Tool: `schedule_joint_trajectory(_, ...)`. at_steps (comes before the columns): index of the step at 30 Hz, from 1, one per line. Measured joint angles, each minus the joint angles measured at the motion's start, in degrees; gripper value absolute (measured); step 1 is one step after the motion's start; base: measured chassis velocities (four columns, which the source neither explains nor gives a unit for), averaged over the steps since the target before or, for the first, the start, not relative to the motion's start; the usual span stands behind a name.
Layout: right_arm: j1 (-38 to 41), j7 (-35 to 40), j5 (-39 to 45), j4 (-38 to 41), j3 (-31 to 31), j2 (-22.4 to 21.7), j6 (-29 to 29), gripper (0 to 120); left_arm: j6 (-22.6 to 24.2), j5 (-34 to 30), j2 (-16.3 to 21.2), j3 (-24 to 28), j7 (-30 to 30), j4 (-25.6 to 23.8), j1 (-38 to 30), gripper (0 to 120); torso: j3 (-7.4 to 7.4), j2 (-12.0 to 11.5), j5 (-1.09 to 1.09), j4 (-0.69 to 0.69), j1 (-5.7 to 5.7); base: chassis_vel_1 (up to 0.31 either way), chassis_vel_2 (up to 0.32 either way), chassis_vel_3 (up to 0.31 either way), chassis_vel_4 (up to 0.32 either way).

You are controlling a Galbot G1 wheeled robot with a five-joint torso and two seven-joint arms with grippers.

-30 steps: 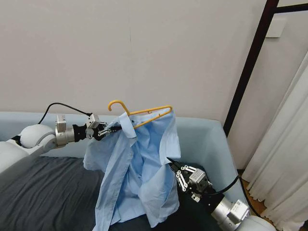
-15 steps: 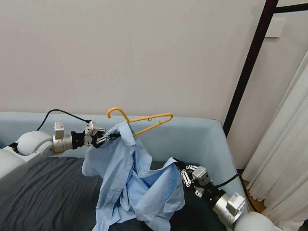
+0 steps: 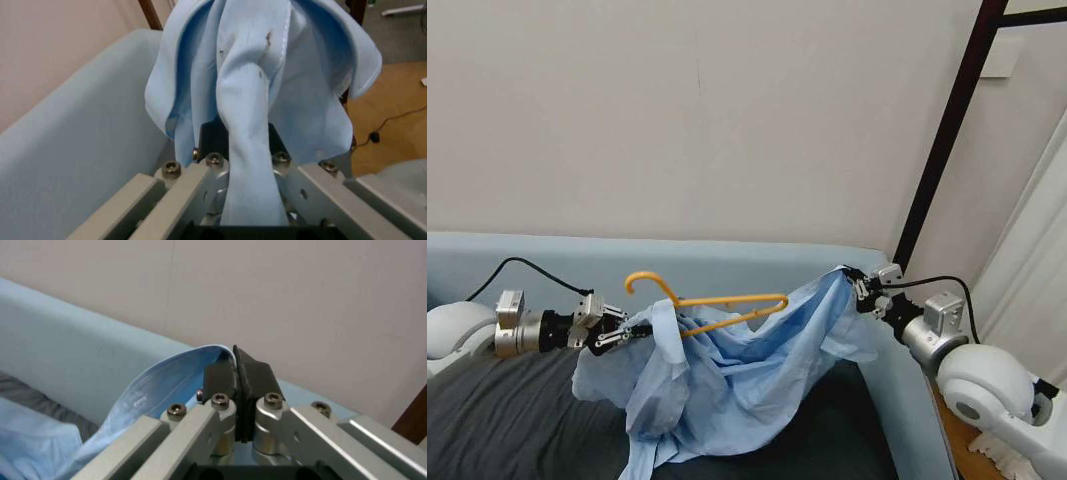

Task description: Pick up the clothes from the sofa and hang them on the clothes hanger.

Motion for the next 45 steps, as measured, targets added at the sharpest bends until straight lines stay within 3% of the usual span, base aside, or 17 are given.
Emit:
schedule_joint_trajectory(8,3.97,0.83,3.78,9.35,0.19,-4.45,0.62,0,1.02,5.16,-2.61,3.14,-3.39,0.27,-0.68,1,0.0,0.0,-0.01,0.0,0.0,0.0,0.0,0.0,0.0)
schedule_joint_trajectory(14,5.71,0.86,5.69,13.32,0.84,-6.77,0.66,0,1.65,5.41,-3.27,3.71,-4.47,0.42,-1.11,1,0.0,0.0,0.0,0.0,0.0,0.0,0.0,0.0,0.0)
schedule_joint_trajectory(31,5.69,0.21,4.78,11.0,1.23,-6.21,1.26,0,-0.13,5.51,-2.8,-4.27,-3.95,4.16,6.87,1,0.0,0.0,0.0,0.01,0.0,0.0,0.0,0.0,0.0)
schedule_joint_trajectory(45,7.65,-0.13,5.48,9.15,0.44,-5.0,1.46,0,-0.59,5.44,-3.42,-2.97,-2.84,5.03,6.83,1,0.0,0.0,0.0,0.01,0.0,0.0,0.0,0.0,0.0)
